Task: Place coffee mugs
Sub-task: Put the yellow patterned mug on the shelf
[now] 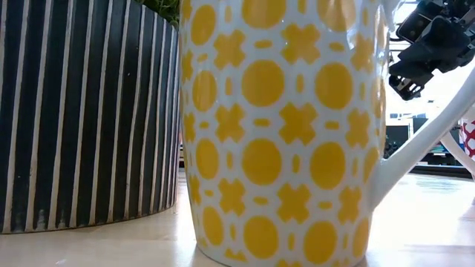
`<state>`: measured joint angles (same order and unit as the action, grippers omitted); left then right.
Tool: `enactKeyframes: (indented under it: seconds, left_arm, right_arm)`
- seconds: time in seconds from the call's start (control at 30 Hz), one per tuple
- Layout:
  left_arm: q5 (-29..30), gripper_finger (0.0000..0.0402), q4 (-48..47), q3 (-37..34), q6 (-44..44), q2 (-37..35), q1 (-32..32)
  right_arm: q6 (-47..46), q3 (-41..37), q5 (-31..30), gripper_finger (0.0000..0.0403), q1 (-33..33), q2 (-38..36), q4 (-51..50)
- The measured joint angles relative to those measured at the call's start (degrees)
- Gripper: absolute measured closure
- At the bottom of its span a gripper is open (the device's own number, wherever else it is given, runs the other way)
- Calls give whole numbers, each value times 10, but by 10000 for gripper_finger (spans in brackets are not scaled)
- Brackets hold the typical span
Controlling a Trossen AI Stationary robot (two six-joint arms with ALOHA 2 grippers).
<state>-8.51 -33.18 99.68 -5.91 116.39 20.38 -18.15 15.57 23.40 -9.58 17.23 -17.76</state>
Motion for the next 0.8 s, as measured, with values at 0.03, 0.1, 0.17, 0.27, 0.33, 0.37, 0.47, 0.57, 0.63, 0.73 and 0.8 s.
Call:
enactKeyframes:
  seconds: [0.03,0.1,0.17,0.27,0.33,0.37,0.47,0.57,0.63,0.73,0.8]
  left_arm:
    - [0,222,0,0,0,4,0]
    - [-6,222,0,0,0,10,0]
    - [-22,222,2,0,0,17,0]
    - [-32,222,-1,0,0,27,0]
    - [-33,222,0,0,0,30,0]
    - [-35,222,-1,0,0,30,0]
    - [-38,222,0,0,0,30,0]
    - [-41,222,0,0,1,30,0]
    - [-53,222,0,0,1,30,0]
    - [-58,222,2,0,2,37,0]
    - [-58,222,-2,-2,5,40,0]
  right_arm:
    - [0,0,0,304,0,0,0]
    - [0,0,0,304,0,0,0]
    - [-4,0,0,304,0,0,0]
    - [-13,0,0,304,0,0,0]
    - [-13,0,0,304,0,0,0]
    - [-13,0,0,304,0,0,0]
    - [-13,0,0,304,0,0,0]
    - [-13,0,0,304,0,0,0]
    - [-12,0,0,304,0,0,0]
    - [-11,0,0,304,0,0,0]
    - [-11,0,0,304,0,0,0]
